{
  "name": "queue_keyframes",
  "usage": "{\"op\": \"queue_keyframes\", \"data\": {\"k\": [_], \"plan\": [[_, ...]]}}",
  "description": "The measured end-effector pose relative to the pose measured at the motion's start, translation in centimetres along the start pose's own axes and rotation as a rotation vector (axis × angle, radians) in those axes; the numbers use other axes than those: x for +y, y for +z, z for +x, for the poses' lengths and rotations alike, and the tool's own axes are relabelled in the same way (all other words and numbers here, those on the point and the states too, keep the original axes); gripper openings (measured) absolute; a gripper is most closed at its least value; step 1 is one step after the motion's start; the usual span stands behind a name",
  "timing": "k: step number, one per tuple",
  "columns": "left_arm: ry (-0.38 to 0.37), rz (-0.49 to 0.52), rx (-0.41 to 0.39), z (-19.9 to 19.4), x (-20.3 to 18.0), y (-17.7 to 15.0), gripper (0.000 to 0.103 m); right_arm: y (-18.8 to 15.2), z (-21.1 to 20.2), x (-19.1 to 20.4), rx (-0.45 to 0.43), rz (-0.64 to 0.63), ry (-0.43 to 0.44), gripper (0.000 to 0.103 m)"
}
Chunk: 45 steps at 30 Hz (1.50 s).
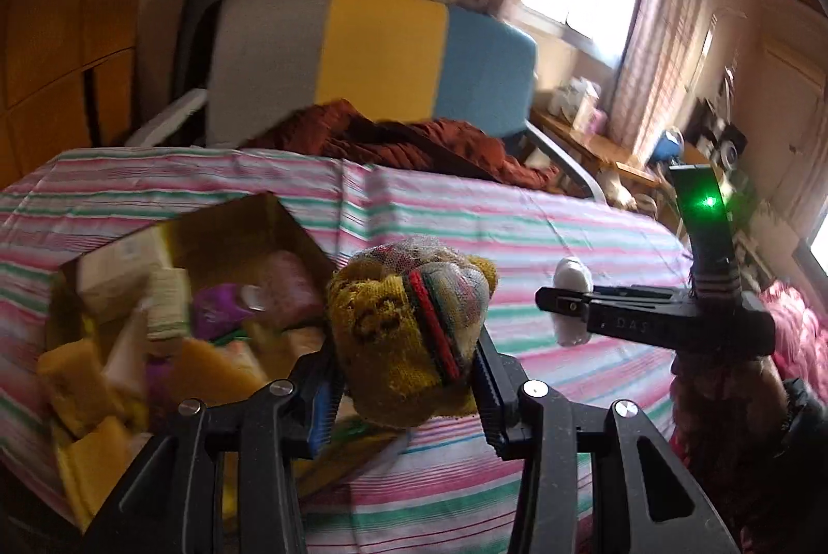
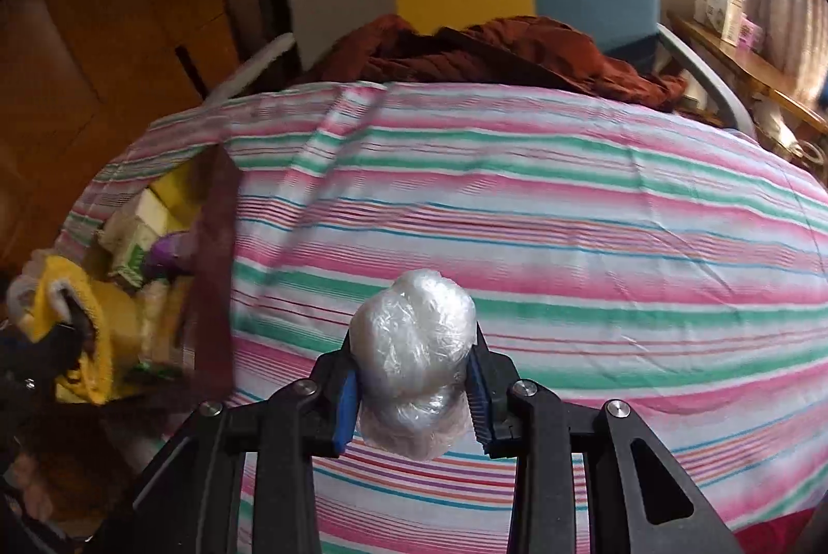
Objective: Organize objects
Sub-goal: 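Lower the plush toy and white bundle into the tray and open both grippers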
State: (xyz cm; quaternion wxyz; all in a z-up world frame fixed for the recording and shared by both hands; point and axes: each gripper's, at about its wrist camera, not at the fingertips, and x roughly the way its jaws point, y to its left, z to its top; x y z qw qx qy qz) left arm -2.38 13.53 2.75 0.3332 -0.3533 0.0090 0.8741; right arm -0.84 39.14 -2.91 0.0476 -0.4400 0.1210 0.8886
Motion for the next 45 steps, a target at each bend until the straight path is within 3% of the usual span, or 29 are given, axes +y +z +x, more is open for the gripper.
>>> {"op": "queue_keyframes", "data": {"k": [8, 15, 25, 27, 31, 33, 45], "plan": [[0.141, -0.191, -0.077, -4.4, 10.2, 0.9, 0.044, 2.4, 0.4, 8.3, -0.041, -0.088, 0.188, 0.035], [0.216, -0.297, -0.060, -5.1, 16.0, -0.3, 0.044, 4.3, 2.7, 14.5, -0.025, -0.183, 0.290, 0.035], [0.190, -0.299, -0.007, -2.2, 15.8, -0.5, 0.045, 4.6, 6.6, 18.9, 0.063, -0.244, 0.360, 0.037], [0.167, -0.305, 0.004, -1.3, 15.6, 0.1, 0.050, 4.2, 7.5, 19.0, 0.099, -0.239, 0.376, 0.039], [0.107, -0.301, 0.024, 0.6, 15.0, 0.9, 0.057, 3.5, 8.7, 18.7, 0.116, -0.208, 0.374, 0.053], [0.081, -0.325, 0.045, 1.6, 15.0, 1.1, 0.059, 3.0, 8.8, 18.3, 0.122, -0.192, 0.372, 0.054], [0.151, -0.325, 0.036, 0.2, 15.2, -0.5, 0.059, 1.4, 6.5, 17.0, 0.042, -0.160, 0.298, 0.061]]}}
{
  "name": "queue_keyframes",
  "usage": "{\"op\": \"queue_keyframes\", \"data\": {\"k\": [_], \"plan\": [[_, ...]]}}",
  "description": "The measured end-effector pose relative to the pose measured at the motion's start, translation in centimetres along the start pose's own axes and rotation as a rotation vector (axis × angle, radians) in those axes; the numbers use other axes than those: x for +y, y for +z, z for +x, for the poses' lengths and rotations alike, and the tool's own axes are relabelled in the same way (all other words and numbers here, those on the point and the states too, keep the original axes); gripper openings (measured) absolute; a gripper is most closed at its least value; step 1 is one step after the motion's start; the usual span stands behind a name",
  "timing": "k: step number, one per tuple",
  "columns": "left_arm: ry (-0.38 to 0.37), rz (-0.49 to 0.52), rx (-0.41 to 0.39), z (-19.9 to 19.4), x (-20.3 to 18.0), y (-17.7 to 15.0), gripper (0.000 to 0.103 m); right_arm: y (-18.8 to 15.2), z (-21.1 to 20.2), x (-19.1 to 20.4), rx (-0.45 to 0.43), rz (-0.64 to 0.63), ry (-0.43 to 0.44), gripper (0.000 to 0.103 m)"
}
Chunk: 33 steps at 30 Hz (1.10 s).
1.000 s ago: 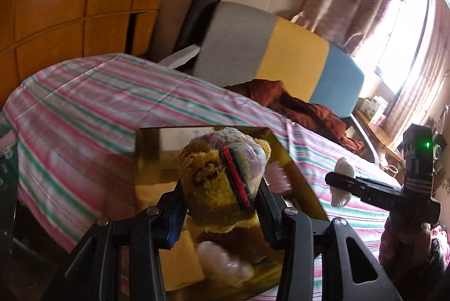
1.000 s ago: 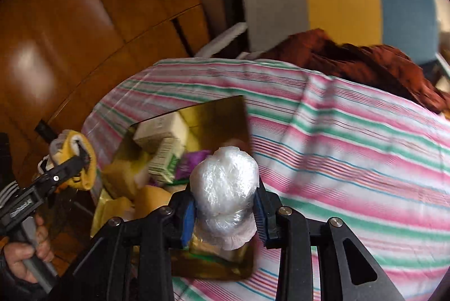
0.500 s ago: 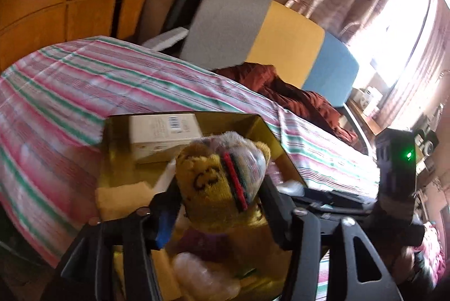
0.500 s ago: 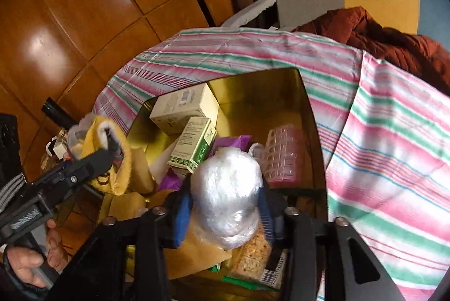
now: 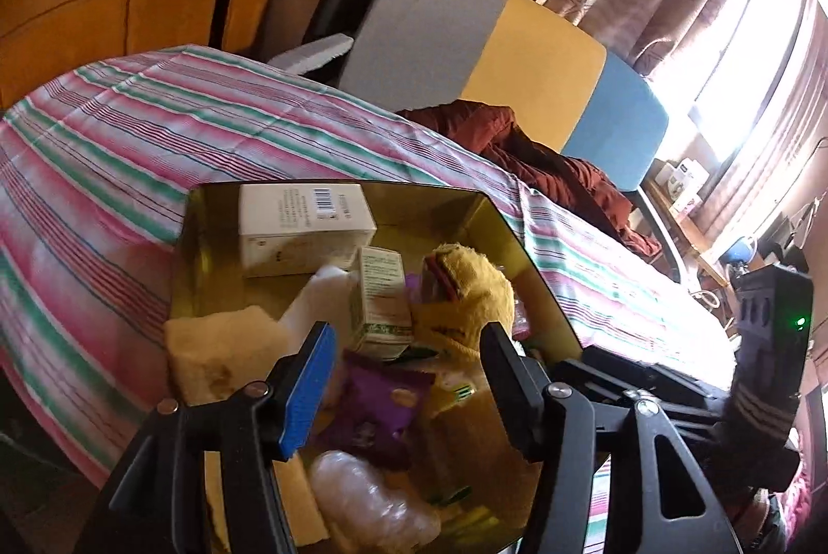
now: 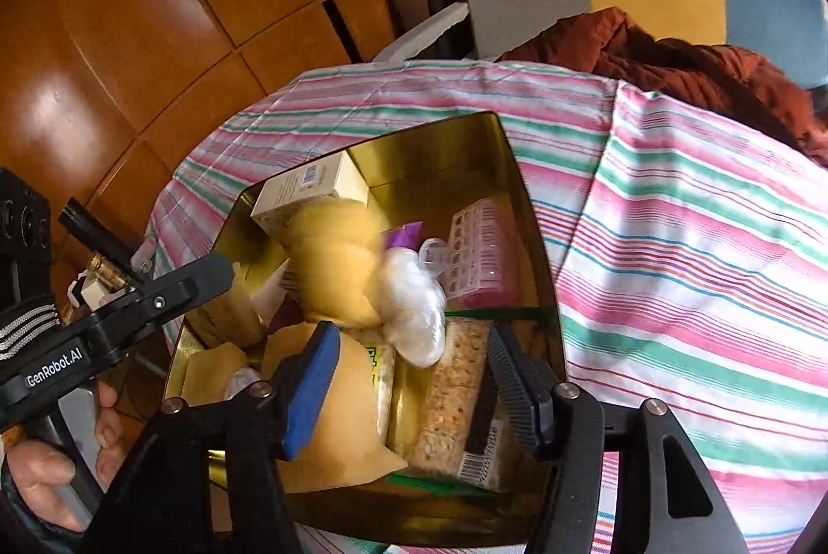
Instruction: Organize objects
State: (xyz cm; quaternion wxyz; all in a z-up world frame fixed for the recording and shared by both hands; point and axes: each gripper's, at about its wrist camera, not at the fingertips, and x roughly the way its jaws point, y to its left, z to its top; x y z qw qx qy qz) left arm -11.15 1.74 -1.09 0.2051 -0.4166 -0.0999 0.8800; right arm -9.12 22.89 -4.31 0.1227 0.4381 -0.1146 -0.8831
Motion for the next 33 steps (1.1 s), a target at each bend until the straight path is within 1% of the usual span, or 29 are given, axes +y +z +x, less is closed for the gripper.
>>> {"op": "queue_keyframes", "data": {"k": [4, 5, 6, 7, 8, 10, 12, 14, 16, 20, 21, 23, 26, 30, 33], "plan": [[0.084, 0.060, -0.041, -1.3, -0.8, -0.8, 0.060, -0.3, -1.2, 0.4, -0.053, -0.014, -0.054, 0.068], [0.112, 0.074, -0.058, -1.8, -1.2, -1.1, 0.061, -0.4, -1.5, 0.6, -0.066, -0.020, -0.066, 0.069], [0.130, 0.079, -0.067, -2.0, -1.2, -1.2, 0.064, -0.5, -1.9, 0.8, -0.083, -0.029, -0.084, 0.071], [0.148, 0.085, -0.076, -2.4, -1.4, -1.4, 0.066, -0.6, -2.4, 1.1, -0.101, -0.039, -0.101, 0.076], [0.167, 0.093, -0.089, -2.8, -1.7, -1.7, 0.067, -0.8, -2.9, 1.4, -0.124, -0.051, -0.120, 0.083], [0.207, 0.111, -0.112, -3.6, -2.2, -2.1, 0.067, -1.0, -3.8, 2.0, -0.164, -0.066, -0.143, 0.092], [0.237, 0.121, -0.128, -4.2, -2.6, -2.4, 0.067, -1.1, -4.4, 2.5, -0.193, -0.081, -0.166, 0.095], [0.257, 0.121, -0.135, -4.7, -3.0, -2.8, 0.067, -1.5, -4.9, 3.0, -0.213, -0.101, -0.194, 0.101], [0.267, 0.115, -0.148, -5.2, -3.2, -3.2, 0.067, -2.0, -5.3, 3.5, -0.224, -0.124, -0.210, 0.102], [0.337, 0.110, -0.179, -6.1, -4.1, -4.2, 0.068, -3.1, -5.6, 3.7, -0.218, -0.140, -0.221, 0.103], [0.345, 0.103, -0.182, -6.2, -4.1, -4.3, 0.068, -3.4, -5.7, 3.6, -0.215, -0.138, -0.220, 0.103], [0.348, 0.087, -0.181, -6.4, -4.2, -4.6, 0.068, -3.9, -5.9, 3.5, -0.213, -0.131, -0.220, 0.103], [0.400, 0.076, -0.172, -6.1, -4.2, -4.8, 0.068, -4.6, -6.3, 3.2, -0.212, -0.117, -0.217, 0.103], [0.393, 0.049, -0.154, -5.9, -3.6, -5.1, 0.068, -5.3, -6.4, 3.0, -0.206, -0.110, -0.217, 0.103], [0.411, 0.090, -0.198, -6.2, -3.9, -5.5, 0.068, -5.6, -6.4, 2.9, -0.200, -0.107, -0.218, 0.103]]}}
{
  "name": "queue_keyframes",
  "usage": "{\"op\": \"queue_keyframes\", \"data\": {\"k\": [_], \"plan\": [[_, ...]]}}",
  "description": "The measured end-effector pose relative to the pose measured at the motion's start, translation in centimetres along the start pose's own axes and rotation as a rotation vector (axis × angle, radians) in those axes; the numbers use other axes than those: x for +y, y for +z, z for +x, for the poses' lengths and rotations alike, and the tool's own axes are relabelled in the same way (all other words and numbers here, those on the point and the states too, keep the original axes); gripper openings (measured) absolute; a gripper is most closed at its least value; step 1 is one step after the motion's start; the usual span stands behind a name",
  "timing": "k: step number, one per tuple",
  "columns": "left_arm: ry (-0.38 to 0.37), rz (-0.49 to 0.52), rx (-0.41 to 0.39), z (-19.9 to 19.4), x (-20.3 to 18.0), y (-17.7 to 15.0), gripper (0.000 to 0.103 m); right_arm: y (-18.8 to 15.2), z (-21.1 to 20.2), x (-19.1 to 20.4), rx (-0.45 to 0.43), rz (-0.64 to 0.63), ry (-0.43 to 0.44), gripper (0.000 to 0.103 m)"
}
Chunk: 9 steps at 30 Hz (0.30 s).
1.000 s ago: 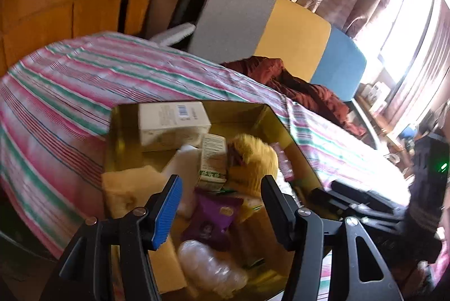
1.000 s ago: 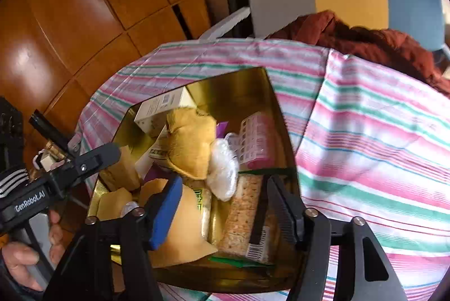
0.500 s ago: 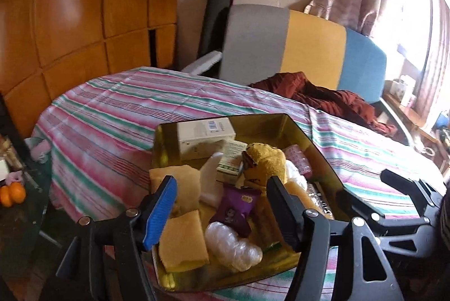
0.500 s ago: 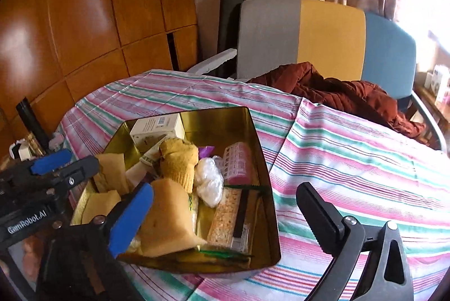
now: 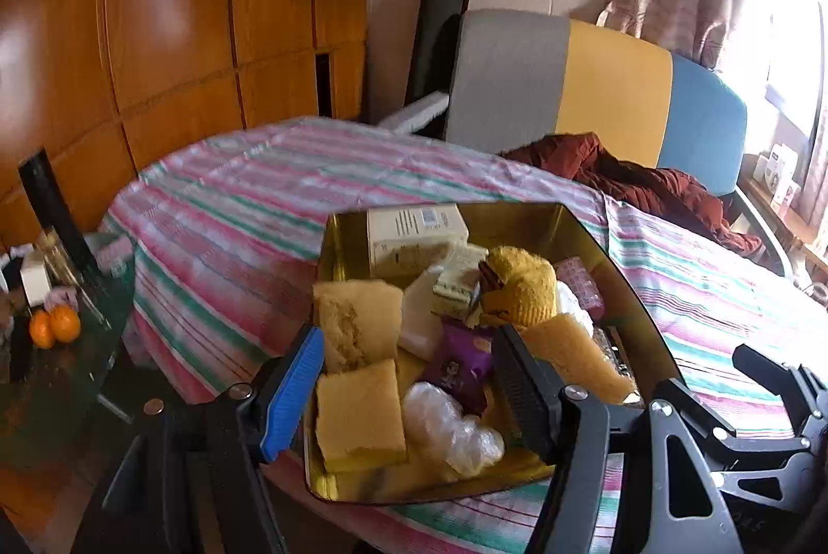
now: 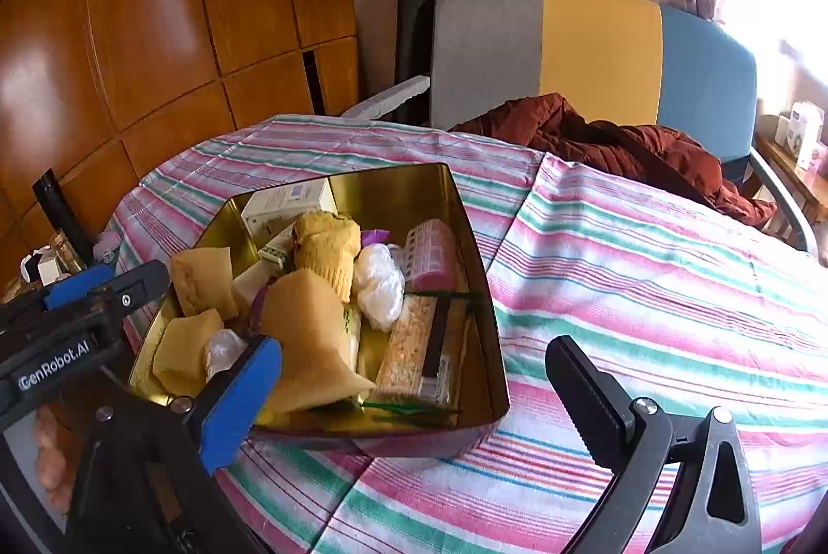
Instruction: Organize objects
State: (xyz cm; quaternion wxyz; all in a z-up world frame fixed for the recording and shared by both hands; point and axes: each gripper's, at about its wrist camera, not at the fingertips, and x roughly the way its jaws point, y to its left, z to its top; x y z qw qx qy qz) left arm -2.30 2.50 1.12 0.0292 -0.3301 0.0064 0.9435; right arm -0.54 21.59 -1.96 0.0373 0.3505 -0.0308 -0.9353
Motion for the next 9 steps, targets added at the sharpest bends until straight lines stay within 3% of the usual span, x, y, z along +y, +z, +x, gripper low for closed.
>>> {"op": "queue_keyframes", "data": {"k": [5, 9], "plan": [[0.008, 0.012, -0.054, -0.84, -0.07, 0.08, 0.061, -0.23, 0.04, 0.17, 0.005, -0.003, 0.002, 0.103], [-0.009, 0.012, -0.037, -0.73, -0.11, 0.19, 0.061, -0.21, -0.11, 0.35, -0.003, -0.011, 0.002, 0.103]]}}
